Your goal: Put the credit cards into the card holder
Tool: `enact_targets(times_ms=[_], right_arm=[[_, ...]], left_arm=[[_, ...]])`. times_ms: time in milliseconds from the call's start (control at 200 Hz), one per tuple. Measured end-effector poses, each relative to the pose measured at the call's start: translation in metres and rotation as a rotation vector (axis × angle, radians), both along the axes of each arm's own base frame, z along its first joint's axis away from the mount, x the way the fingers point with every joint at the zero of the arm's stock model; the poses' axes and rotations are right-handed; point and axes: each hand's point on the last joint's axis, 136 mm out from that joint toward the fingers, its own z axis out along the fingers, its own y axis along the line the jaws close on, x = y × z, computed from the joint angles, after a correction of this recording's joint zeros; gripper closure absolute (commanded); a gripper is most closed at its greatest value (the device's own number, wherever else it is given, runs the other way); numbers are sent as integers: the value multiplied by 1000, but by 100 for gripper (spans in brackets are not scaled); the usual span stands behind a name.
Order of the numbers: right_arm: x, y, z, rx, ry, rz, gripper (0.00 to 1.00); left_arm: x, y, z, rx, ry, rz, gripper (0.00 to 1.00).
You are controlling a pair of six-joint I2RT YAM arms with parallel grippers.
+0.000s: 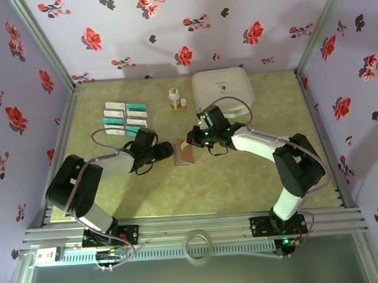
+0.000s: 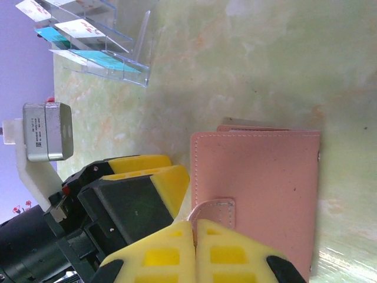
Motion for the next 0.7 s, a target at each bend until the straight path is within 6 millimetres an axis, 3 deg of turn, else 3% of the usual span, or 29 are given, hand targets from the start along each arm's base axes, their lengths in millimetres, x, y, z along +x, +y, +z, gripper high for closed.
enact_targets(times_ms=[700], right_arm=[[3,-27,-3,31,-6,-49,100]], left_arm=[[6,-16,-3,96,-3,-43,29]])
